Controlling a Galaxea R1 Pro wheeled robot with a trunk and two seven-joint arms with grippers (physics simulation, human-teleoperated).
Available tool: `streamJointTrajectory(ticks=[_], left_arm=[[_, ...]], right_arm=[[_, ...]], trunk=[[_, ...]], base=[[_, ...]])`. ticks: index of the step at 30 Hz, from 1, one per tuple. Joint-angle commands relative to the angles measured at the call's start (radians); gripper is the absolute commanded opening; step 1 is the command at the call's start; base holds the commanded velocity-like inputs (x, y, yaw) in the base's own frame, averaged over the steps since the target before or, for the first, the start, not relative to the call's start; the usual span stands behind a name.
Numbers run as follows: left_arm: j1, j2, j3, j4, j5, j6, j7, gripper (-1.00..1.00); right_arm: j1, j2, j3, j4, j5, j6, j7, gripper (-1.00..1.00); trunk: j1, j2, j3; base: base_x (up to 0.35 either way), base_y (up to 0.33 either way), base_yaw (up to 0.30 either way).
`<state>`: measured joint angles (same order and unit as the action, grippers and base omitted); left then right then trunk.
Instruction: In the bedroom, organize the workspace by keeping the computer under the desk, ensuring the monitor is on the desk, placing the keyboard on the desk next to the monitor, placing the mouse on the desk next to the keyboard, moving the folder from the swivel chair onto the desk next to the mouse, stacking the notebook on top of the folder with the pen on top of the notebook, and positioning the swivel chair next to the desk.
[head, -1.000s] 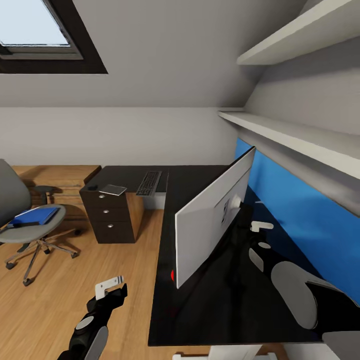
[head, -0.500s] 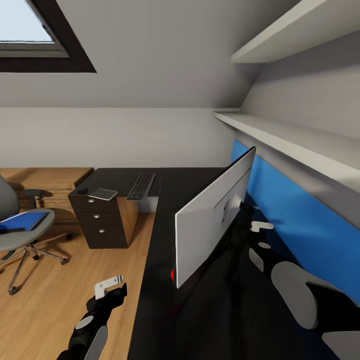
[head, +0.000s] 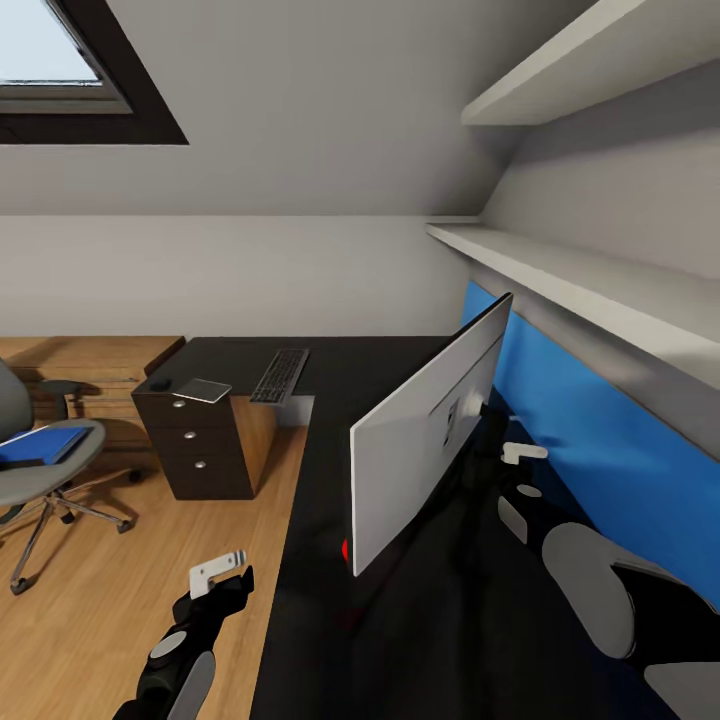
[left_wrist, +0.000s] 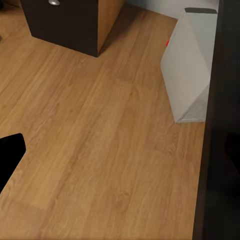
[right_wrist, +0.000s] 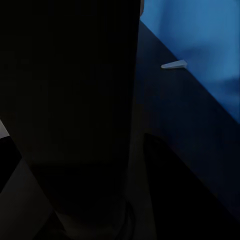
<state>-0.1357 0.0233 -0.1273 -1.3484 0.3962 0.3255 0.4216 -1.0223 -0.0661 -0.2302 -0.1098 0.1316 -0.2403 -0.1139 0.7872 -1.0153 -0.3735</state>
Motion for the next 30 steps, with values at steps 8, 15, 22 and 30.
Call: streamJointTrajectory(ticks=[8, 15, 22, 30], left_arm=[[-0.001, 0.001, -0.004, -0.002, 0.009, 0.002, 0.009, 1.00], [-0.001, 0.001, -0.003, -0.002, 0.009, 0.002, 0.009, 1.00], [-0.001, 0.001, -0.004, -0.002, 0.009, 0.001, 0.009, 1.00], [-0.001, 0.001, -0.005, -0.002, 0.009, 0.003, 0.009, 1.00]], right_arm=[[-0.001, -0.001, -0.005, 0.004, 0.003, -0.004, -0.004, -1.00], [-0.001, -0.001, -0.005, 0.004, 0.003, -0.004, -0.004, -1.00], [-0.001, -0.002, -0.005, 0.004, 0.002, -0.002, -0.004, -1.00], [-0.001, -0.001, -0.005, 0.004, 0.002, -0.002, -0.004, -1.00]], trunk=[[0.000, -0.001, -0.001], [0.000, -0.001, -0.001], [0.000, -0.001, -0.001], [0.000, -0.001, -0.001]], base=[[0.000, 0.000, 0.000], [0.000, 0.000, 0.000], [0.024, 0.000, 0.000], [0.117, -0.002, 0.000]])
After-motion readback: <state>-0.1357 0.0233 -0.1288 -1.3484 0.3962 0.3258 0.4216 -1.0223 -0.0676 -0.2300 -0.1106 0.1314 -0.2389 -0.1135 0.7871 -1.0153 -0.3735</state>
